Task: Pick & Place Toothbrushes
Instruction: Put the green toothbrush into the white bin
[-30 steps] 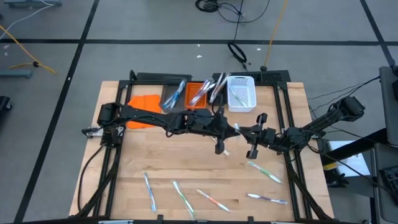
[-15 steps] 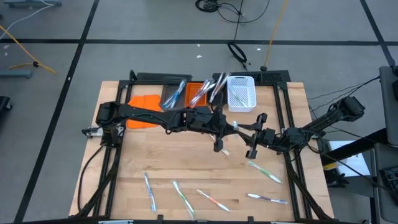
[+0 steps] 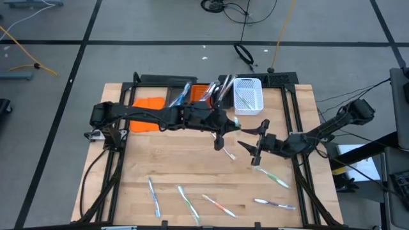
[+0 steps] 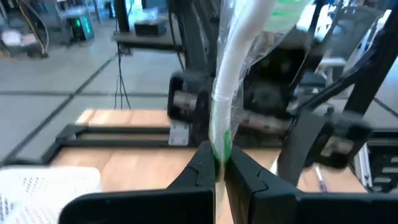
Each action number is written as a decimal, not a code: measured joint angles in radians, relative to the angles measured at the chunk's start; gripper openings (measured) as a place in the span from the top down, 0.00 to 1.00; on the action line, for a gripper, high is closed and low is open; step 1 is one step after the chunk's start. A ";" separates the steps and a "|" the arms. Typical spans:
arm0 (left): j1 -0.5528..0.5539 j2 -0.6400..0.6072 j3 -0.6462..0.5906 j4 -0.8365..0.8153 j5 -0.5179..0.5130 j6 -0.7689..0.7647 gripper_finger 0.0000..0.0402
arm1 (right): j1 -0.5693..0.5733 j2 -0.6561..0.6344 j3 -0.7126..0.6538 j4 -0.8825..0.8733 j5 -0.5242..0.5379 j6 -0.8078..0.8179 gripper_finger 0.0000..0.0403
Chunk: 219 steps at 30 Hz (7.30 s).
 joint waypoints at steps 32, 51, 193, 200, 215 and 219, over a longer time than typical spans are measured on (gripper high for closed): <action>0.001 -0.002 0.000 -0.011 0.003 -0.002 0.91 | -0.085 0.125 0.000 0.052 -0.008 0.108 0.95; 0.000 -0.088 0.000 -0.224 -0.111 0.065 0.64 | -0.086 0.098 0.000 0.008 0.169 0.105 0.95; -0.132 -0.737 -0.893 -0.113 -0.428 -0.268 0.53 | -0.006 -0.012 0.054 -1.264 -0.783 1.152 0.82; -0.132 -0.736 -0.893 -0.113 -0.428 -0.268 0.53 | 0.026 0.015 0.046 -1.272 -0.738 1.167 0.79; -0.132 -0.736 -0.893 -0.113 -0.428 -0.262 0.53 | 0.074 0.060 -0.067 -1.105 -0.731 1.236 0.80; -0.132 -0.736 -0.893 -0.113 -0.428 -0.262 0.53 | 0.074 0.060 -0.074 -1.106 -0.728 1.253 0.88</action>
